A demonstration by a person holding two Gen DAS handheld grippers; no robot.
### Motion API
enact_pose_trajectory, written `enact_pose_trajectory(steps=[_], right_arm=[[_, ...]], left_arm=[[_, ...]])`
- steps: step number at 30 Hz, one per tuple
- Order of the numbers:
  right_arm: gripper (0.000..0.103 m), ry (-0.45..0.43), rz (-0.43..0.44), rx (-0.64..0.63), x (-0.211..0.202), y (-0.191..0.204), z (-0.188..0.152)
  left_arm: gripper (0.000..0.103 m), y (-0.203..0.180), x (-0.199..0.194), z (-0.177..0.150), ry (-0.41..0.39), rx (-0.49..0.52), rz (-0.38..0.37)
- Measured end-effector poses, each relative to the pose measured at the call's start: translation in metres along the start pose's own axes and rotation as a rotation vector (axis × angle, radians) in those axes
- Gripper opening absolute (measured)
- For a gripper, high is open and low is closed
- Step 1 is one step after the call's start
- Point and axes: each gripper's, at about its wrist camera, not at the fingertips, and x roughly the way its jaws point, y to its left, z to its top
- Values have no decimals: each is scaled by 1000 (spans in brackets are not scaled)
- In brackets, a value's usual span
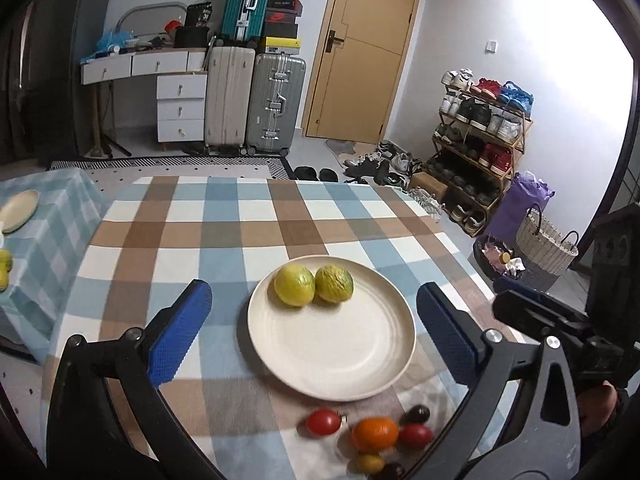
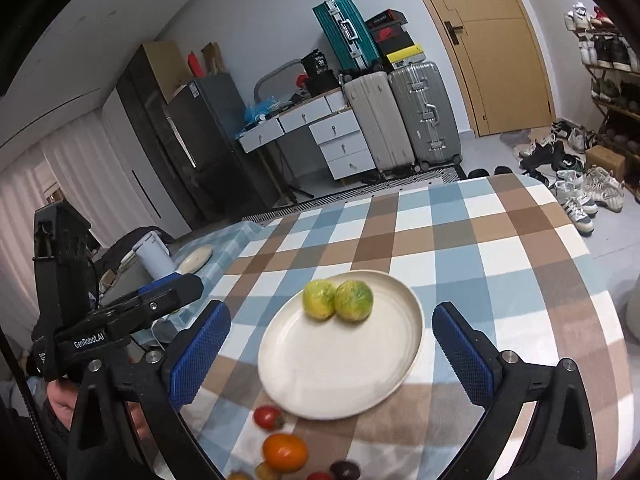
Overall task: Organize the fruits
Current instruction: 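Withdraw both grippers from the plate back toward the fruit cluster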
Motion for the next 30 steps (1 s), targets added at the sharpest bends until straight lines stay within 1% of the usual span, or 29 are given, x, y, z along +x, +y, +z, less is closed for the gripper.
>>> enact_pose_trajectory(steps=[4,8,10,12,14,16,22,25,30], right_arm=[[103,-25,-2,-13,-23,15,-13],[103,-12,-24,-74,-38,35,-28],[103,-7,-39,-97,-46,43,-38],[103,-9,-48,-108,-53,49,-46],[103,-2,-33,-119,-60,55,-58],[103,11,-23,-127,-64,59,-68],[103,49,2,-137,-70,70,-99],[103,77,24,-133,-67,71,-113],[103,145,36,-124,-52,71,-137]], left_arm=[[102,-8,-32,-18,-9,11,3],[102,-11,-58,-39,-9,10,4],[102,-10,-66,-49,-13,-7,9],[102,-8,-74,-61,2,-13,5],[102,-7,-83,-71,9,-17,14],[102,-2,-89,-82,19,-39,-2],[102,5,-95,-109,50,-56,-4],[102,7,-95,-123,60,-66,-3],[102,14,-81,-136,92,-78,-13]])
